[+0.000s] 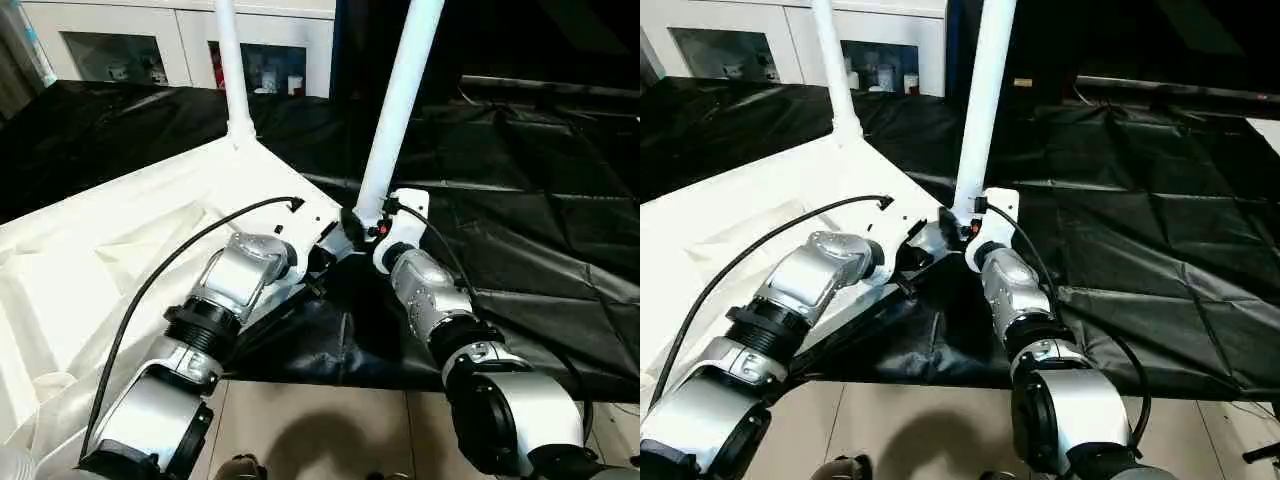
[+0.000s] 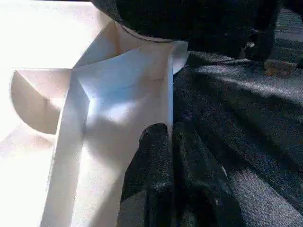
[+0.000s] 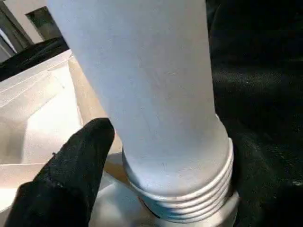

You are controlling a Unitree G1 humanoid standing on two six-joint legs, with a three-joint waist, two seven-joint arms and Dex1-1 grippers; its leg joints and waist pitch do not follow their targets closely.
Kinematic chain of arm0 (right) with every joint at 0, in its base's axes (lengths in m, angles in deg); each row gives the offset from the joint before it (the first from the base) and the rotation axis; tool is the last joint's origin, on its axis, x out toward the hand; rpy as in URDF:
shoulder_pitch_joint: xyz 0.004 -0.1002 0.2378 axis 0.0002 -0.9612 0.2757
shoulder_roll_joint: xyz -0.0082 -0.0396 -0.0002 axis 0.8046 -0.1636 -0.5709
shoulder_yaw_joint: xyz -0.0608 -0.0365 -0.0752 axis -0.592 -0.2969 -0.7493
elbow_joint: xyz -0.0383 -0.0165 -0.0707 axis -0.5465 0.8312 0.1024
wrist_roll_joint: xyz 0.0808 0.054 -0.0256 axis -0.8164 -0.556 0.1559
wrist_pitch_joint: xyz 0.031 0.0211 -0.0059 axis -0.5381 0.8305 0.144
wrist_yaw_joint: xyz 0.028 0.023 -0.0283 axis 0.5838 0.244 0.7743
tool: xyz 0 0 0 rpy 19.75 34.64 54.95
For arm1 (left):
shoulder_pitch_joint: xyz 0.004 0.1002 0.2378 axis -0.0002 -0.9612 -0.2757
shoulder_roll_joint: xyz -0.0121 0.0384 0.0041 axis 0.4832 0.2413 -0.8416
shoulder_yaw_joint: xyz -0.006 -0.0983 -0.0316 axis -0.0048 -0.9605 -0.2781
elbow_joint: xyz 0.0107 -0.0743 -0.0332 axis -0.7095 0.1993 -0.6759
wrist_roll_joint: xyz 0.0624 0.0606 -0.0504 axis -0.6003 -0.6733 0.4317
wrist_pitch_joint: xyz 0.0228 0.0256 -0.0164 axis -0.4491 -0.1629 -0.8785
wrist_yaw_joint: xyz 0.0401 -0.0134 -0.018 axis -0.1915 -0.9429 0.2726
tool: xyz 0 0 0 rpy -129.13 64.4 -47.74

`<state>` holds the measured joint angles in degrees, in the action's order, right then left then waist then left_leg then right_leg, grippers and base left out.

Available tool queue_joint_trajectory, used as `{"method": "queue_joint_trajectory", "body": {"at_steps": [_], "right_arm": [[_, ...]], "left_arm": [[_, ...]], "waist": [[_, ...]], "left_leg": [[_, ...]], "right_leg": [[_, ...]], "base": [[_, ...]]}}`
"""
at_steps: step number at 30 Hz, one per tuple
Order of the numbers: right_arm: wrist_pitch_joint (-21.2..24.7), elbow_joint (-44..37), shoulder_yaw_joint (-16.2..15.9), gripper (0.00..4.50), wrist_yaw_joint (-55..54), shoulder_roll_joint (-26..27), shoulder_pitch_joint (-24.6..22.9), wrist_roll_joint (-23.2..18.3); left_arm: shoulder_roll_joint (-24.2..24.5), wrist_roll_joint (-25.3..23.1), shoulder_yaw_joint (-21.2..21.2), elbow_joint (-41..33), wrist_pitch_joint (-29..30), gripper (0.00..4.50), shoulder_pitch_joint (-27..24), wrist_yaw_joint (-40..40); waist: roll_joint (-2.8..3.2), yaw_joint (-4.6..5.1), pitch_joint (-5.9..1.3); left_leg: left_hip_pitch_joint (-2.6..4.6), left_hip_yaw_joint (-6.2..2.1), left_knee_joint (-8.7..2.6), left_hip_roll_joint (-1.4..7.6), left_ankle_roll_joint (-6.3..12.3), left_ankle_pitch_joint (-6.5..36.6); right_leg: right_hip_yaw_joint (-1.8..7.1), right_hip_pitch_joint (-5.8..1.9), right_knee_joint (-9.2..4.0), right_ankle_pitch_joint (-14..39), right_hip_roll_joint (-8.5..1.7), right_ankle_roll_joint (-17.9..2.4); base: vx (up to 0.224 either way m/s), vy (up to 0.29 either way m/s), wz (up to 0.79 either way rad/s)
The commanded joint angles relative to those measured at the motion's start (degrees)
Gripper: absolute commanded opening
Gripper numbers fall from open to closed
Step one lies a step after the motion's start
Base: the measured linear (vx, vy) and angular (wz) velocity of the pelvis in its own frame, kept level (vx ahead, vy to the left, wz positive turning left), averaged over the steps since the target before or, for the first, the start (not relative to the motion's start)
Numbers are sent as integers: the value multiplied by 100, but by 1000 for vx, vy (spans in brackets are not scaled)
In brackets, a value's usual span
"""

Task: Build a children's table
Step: Insert table leg to table base

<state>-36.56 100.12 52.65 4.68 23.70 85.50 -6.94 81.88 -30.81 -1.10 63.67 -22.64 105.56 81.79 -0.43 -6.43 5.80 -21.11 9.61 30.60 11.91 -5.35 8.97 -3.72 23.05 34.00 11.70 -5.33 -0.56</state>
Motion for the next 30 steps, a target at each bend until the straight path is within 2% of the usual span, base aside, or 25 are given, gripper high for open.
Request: {"method": "queue_joint_trajectory", "body": {"at_steps": [1,8,9,10,12,13,14,16,18,20,21,23,24,26,28,29,30], "right_arm": [[267,449,-111,434,264,319,-186,37],[-74,187,-255,443,416,91,-128,179],[-98,138,-262,443,450,45,-129,183],[-122,95,-265,443,484,2,-129,184],[-135,-81,-293,443,702,-158,-152,180],[-112,-243,-324,443,948,-302,-189,171],[-96,-305,-336,443,1052,-358,-204,165],[-23,-539,-391,443,1373,-526,-282,154],[135,-919,-524,443,1979,-767,-441,133],[202,-1134,-636,443,2389,-922,-550,132],[217,-1170,-660,443,2464,-949,-570,131],[376,-1445,-861,443,2997,-1121,-725,124],[519,-1811,-1092,443,3675,-1377,-920,94],[657,-2163,-1228,443,4289,-1591,-1075,-19],[823,-2371,-1284,443,4585,-1695,-1150,-115],[897,-2477,-1310,443,4716,-1750,-1183,-157],[1023,-2677,-1397,443,5018,-1874,-1243,-209]], "left_arm": [[-120,93,8,-267,-267,0,216,61],[178,141,158,-609,-496,0,-58,574],[231,142,188,-660,-577,0,-97,659],[271,149,212,-693,-645,0,-125,738],[408,176,251,-834,-635,0,-226,916],[521,201,279,-939,-626,0,-301,1070],[561,211,290,-973,-626,0,-326,1128],[694,246,331,-1103,-703,0,-413,1329],[865,285,381,-1253,-814,0,-524,1564],[955,314,414,-1319,-870,0,-572,1716],[971,321,421,-1331,-893,0,-582,1750],[1089,389,450,-1456,-940,0,-657,1987],[1262,455,501,-1602,-1122,0,-733,2326],[1399,518,536,-1721,-1091,0,-768,2581],[1470,554,548,-1765,-1175,0,-791,2728],[1515,577,557,-1786,-1213,0,-802,2814],[1634,584,595,-1799,-1354,0,-824,3002]], "waist": [[84,-1,-323],[87,13,-365],[99,11,-391],[83,22,-400],[98,9,-420],[109,3,-445],[110,3,-455],[118,-20,-546],[128,-32,-589],[137,-33,-608],[133,-33,-616],[147,-37,-588],[160,-54,-542],[160,-71,-533],[174,-71,-488],[167,-67,-486],[151,-64,-483]], "left_leg": [[79,-21,-390,87,-16,2224],[27,-8,-375,111,44,1781],[45,13,-350,114,61,1620],[42,26,-341,111,85,1564],[25,33,-316,115,143,1333],[42,56,-278,114,204,1141],[30,56,-261,120,247,983],[-8,75,-142,82,555,7],[-56,72,-81,50,792,-114],[-90,69,-21,53,942,-378],[-102,71,2,52,977,-425],[-121,75,21,68,1031,-238],[-112,82,-18,97,940,374],[-87,83,-45,126,807,640],[-73,86,-95,133,543,1159],[-76,77,-112,137,418,1320],[-70,83,-119,137,376,1369]], "right_leg": [[208,-147,-568,2346,-308,-860],[208,-196,-496,1887,-309,-1031],[208,-186,-463,1576,-286,-1121],[208,-194,-455,1478,-276,-1150],[202,-224,-416,1206,-283,-1235],[207,-216,-383,883,-275,-1332],[202,-234,-347,636,-270,-1386],[174,-276,-164,-851,-199,-1651],[147,-288,-90,-1536,-155,-1781],[132,-278,-27,-1944,-132,-1864],[129,-275,-9,-2003,-134,-1887],[116,-238,-20,-1750,-143,-1911],[122,-246,-97,-993,-184,-1841],[134,-243,-126,-600,-198,-1765],[154,-214,-190,108,-199,-1643],[156,-219,-209,403,-214,-1574],[161,-210,-222,521,-220,-1535]], "base": [[0,0,0],[0,0,0],[0,0,0],[0,0,0],[33,-11,2],[60,-13,5],[66,-4,5],[59,8,3],[0,0,0],[0,0,0],[0,0,0],[0,0,0],[0,0,0],[0,0,0],[-27,0,0],[-63,-2,0],[-63,-2,0]]}}
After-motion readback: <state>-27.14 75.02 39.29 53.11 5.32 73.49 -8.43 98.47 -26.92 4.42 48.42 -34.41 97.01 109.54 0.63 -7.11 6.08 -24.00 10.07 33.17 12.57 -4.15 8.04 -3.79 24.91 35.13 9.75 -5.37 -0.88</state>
